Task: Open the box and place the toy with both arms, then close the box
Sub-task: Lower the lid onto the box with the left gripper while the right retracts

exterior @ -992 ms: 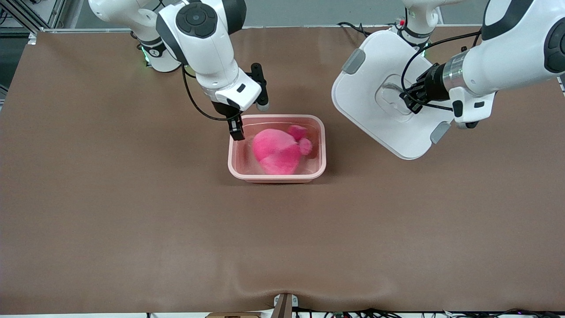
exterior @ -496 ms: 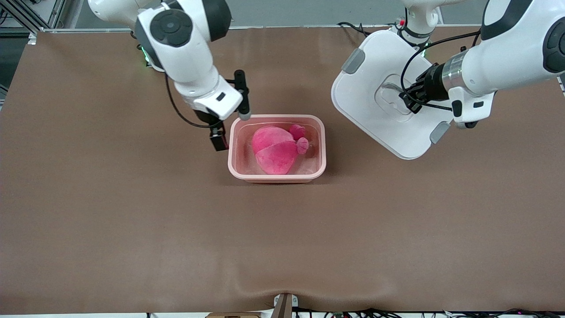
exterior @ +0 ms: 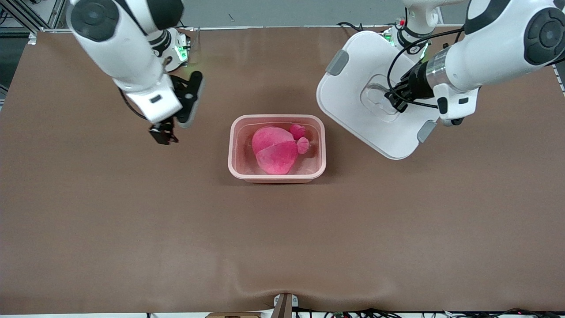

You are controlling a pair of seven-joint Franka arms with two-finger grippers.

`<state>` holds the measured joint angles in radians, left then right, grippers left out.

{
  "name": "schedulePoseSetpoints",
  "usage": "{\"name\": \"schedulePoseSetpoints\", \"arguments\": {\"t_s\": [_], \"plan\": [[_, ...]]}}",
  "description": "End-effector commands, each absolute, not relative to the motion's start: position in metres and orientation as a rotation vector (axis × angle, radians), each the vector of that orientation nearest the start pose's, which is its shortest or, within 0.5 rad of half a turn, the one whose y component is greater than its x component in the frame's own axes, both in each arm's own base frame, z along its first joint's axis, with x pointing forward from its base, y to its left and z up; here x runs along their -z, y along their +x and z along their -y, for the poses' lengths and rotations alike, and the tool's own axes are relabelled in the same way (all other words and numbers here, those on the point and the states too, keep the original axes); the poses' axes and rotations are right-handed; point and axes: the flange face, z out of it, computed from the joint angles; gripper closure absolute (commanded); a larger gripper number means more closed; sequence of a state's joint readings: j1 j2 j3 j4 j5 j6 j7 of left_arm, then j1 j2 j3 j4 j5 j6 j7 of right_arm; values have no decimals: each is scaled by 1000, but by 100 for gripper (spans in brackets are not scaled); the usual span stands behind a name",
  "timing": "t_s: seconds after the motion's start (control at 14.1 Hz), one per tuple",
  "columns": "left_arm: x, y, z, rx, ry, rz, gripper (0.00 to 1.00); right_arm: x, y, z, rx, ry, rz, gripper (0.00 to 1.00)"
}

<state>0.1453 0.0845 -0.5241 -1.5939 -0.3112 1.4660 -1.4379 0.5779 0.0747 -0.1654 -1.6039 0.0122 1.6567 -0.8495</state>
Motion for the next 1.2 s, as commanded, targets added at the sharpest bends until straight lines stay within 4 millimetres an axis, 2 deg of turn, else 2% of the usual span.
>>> {"name": "schedulePoseSetpoints", "arguments": {"t_s": [0.0, 0.35, 0.43, 0.5, 0.85, 0.92, 1.06, 1.13], "plan": [[-570, 511, 260, -648, -2683, 1686, 100, -591, 533, -187, -50, -2663, 1661, 0], [-554, 509, 316, -626, -2623, 1849, 100, -598, 547, -102, -126, -2764, 1440, 0], [-548, 510, 326, -618, -2606, 1885, 100, -608, 546, -82, -133, -2803, 1356, 0], [-542, 511, 335, -604, -2586, 1920, 100, -628, 540, -62, -86, -2846, 1278, 0], [-507, 509, 378, -514, -2504, 2034, 100, -646, 530, 37, -15, -3026, 710, 0], [-501, 511, 383, -471, -2468, 2081, 100, -648, 529, 53, -10, -3047, 617, 0], [-492, 506, 404, -417, -2433, 2152, 100, -651, 522, 67, -34, -3068, 469, 0], [-485, 508, 410, -387, -2405, 2197, 100, -657, 518, 74, -59, -3083, 326, 0]]}}
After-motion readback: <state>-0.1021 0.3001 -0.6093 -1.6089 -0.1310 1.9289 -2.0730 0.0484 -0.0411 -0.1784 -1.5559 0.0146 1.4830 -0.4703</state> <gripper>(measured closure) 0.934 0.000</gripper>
